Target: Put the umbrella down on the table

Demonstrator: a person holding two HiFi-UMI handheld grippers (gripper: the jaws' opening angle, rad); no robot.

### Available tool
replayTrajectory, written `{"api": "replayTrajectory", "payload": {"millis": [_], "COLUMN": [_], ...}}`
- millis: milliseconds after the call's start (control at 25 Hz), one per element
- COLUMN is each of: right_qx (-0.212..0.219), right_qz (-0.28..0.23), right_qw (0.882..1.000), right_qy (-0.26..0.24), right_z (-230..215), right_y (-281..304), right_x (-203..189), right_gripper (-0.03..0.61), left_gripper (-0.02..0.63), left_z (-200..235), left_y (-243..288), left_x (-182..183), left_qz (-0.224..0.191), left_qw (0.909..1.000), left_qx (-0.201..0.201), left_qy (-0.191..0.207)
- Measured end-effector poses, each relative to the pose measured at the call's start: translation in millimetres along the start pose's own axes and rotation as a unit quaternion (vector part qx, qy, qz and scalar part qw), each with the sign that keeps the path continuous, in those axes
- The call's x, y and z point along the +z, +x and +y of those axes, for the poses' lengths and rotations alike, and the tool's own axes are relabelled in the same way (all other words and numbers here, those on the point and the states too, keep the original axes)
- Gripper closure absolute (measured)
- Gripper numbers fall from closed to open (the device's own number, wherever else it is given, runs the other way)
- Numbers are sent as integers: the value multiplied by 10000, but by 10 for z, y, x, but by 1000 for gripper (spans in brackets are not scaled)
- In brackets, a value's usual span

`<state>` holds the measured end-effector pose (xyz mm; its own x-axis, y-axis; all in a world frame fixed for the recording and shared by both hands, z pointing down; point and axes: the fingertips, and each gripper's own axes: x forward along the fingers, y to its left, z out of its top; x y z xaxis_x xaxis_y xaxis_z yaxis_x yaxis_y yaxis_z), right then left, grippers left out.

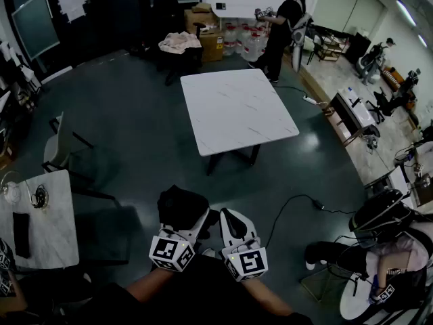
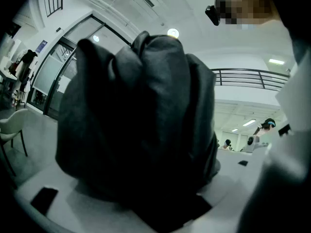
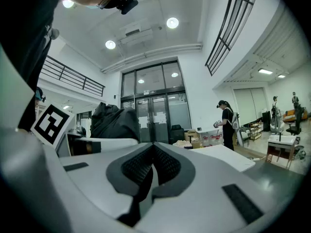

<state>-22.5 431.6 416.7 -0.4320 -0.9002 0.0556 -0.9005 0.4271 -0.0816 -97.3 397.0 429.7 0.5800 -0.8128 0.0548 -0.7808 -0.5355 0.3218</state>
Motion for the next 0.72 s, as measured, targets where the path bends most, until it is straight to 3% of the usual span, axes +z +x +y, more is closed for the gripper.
{"api": "replayTrajectory", "payload": {"millis": [440, 720], "right_qx": [-64, -272], "right_qz": [-242, 77], "right_qw": [9987, 9984], "right_qy": [450, 495], "right_z": [-149, -431], "right_y": [160, 481], "right_x": [-14, -181], "right_gripper": [561, 560], "left_gripper": [265, 265], "left_z": [170, 487], "left_y": [40, 470], "left_x": [-77, -63], "left_qz": [221, 281], "left_qw": [9996, 9994], "left_qx": [173, 155], "left_qy": [31, -141]}}
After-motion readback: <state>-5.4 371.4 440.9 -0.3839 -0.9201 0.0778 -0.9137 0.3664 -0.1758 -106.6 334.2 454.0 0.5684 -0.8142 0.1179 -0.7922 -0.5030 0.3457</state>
